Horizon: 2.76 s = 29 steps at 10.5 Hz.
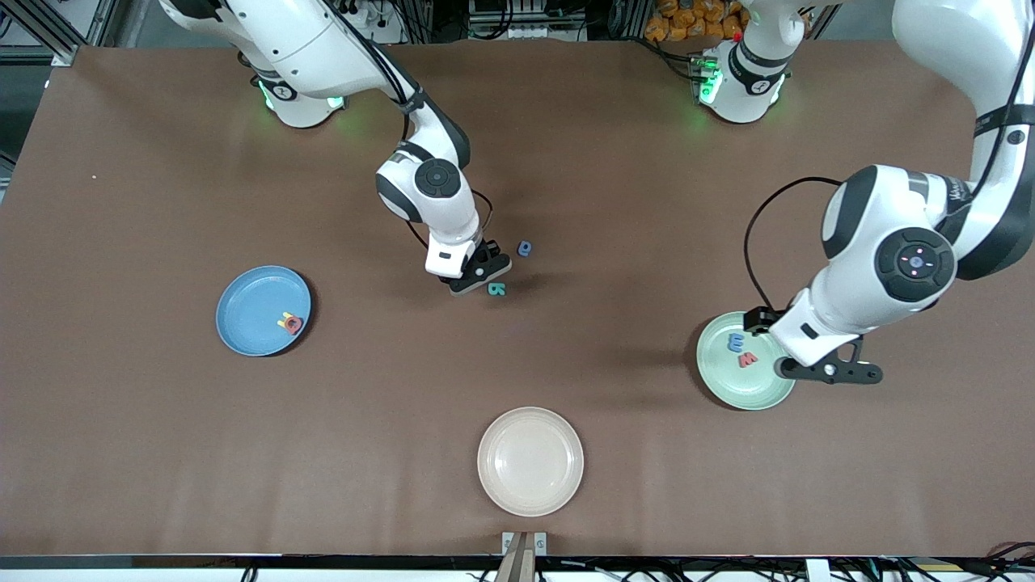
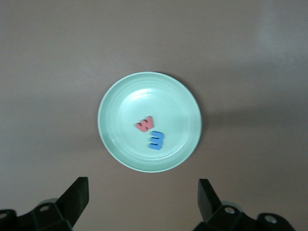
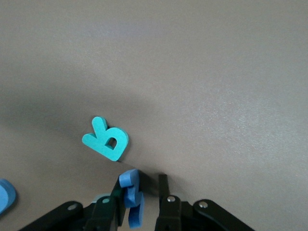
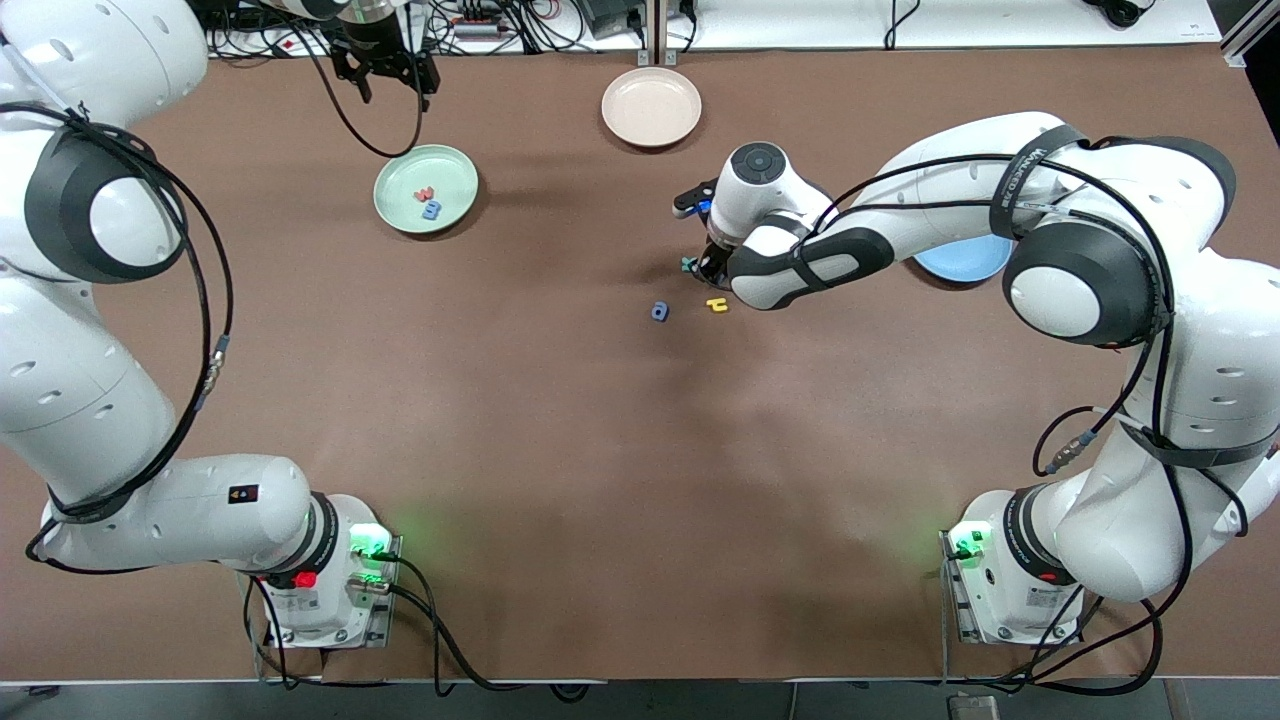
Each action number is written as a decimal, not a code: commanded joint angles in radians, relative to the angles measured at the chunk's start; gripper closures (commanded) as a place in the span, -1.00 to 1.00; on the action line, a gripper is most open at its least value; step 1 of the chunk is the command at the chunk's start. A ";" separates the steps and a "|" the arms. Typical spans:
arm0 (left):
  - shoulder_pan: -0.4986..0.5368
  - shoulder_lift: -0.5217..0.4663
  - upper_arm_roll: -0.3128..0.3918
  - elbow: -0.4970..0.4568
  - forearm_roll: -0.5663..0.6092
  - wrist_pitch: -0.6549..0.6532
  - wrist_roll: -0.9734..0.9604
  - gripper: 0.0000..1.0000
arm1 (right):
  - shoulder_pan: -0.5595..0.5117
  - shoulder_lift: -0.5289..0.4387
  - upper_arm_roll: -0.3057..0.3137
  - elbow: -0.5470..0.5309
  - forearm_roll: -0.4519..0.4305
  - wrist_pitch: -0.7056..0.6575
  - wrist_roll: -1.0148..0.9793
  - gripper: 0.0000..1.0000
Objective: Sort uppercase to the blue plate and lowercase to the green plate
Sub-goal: 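Carry the blue M to the blue plate while the left gripper rises, then release the blue M on the blue plate while the left gripper reaches letters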
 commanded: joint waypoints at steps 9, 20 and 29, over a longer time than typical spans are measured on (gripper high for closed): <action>-0.003 -0.014 -0.139 -0.015 -0.055 -0.016 -0.004 -1.00 | -0.121 -0.073 -0.002 0.109 0.044 -0.387 -0.223 1.00; -0.239 0.151 -0.175 -0.006 -0.040 0.160 -0.049 -1.00 | -0.216 -0.117 -0.411 0.135 0.211 -0.927 -0.666 1.00; -0.368 0.302 -0.174 -0.006 0.103 0.430 0.221 -1.00 | -0.236 -0.100 -0.416 0.124 0.195 -0.808 -0.670 -0.91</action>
